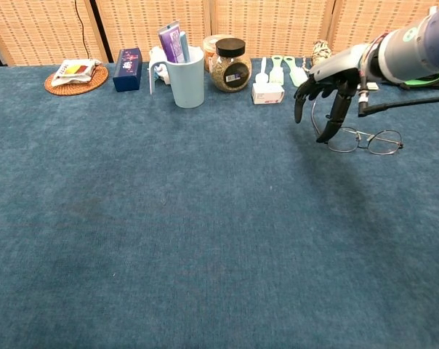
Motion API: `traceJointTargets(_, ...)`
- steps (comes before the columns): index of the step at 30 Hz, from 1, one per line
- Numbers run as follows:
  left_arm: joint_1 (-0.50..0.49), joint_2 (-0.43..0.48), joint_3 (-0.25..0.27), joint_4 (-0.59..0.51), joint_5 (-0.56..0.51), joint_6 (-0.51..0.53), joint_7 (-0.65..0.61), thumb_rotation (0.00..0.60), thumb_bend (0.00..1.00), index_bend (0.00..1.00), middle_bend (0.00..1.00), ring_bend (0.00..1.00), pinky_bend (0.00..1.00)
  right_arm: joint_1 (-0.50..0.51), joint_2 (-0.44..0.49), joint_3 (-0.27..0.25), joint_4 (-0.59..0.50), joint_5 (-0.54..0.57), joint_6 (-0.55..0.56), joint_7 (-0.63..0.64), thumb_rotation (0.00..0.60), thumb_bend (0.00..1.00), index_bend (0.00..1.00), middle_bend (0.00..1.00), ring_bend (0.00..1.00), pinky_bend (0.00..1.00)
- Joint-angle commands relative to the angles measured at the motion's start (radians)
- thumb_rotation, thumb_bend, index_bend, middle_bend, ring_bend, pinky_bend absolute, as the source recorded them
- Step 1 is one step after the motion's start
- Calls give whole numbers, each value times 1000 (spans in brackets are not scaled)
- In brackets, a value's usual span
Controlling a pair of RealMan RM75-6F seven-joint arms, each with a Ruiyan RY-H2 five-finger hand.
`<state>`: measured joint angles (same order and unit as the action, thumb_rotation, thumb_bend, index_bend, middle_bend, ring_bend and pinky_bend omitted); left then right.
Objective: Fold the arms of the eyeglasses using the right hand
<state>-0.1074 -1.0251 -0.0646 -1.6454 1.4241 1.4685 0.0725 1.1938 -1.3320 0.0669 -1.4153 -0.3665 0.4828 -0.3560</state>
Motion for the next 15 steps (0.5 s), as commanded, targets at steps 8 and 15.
traceJointTargets(8,12,11,1,-2,-6,9,-2,382,503,117,0,2,44,65,-106,-97,119,68,63,-46,600,242,322,0,0,0)
traceJointTargets(15,14,16,-1,-13,0,13,5,382,503,117,0,1,44,84,-154,-144,178,120,78,-87,600,242,325,0,0,0)
